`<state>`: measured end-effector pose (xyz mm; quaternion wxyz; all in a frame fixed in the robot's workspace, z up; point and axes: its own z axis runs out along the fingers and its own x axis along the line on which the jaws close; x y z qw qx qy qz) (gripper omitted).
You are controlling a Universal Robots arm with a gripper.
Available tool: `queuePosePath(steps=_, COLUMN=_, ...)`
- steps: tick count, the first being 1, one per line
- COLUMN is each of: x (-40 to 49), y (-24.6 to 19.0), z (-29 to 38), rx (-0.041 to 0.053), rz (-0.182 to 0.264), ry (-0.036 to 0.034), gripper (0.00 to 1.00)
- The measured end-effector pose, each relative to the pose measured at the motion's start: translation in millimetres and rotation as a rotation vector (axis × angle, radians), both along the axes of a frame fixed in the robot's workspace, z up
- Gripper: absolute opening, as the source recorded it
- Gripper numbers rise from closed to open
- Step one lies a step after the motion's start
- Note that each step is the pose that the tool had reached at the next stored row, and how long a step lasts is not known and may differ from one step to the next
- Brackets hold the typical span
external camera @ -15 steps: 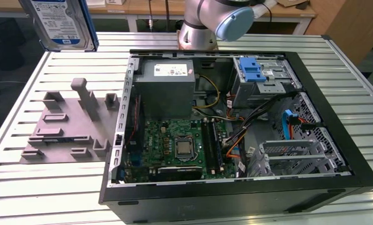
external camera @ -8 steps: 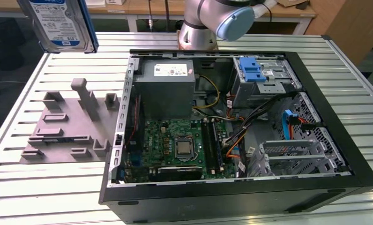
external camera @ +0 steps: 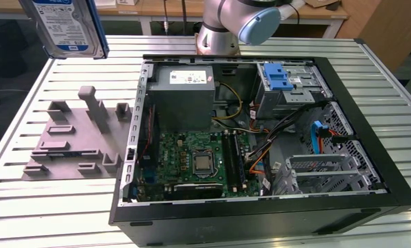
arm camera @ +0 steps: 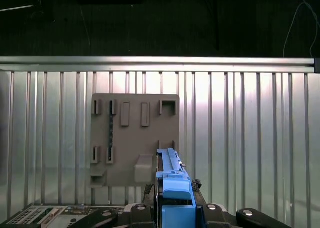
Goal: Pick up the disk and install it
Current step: 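Pick up the disk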
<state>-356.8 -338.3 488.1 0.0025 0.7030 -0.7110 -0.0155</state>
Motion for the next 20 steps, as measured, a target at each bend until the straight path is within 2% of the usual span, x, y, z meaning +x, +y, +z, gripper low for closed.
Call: queuePosePath(steps=20, x=7.4, y=0.0, z=0.0, rx=-0.0001, rz=0.0, ry=0.0, gripper=0.36)
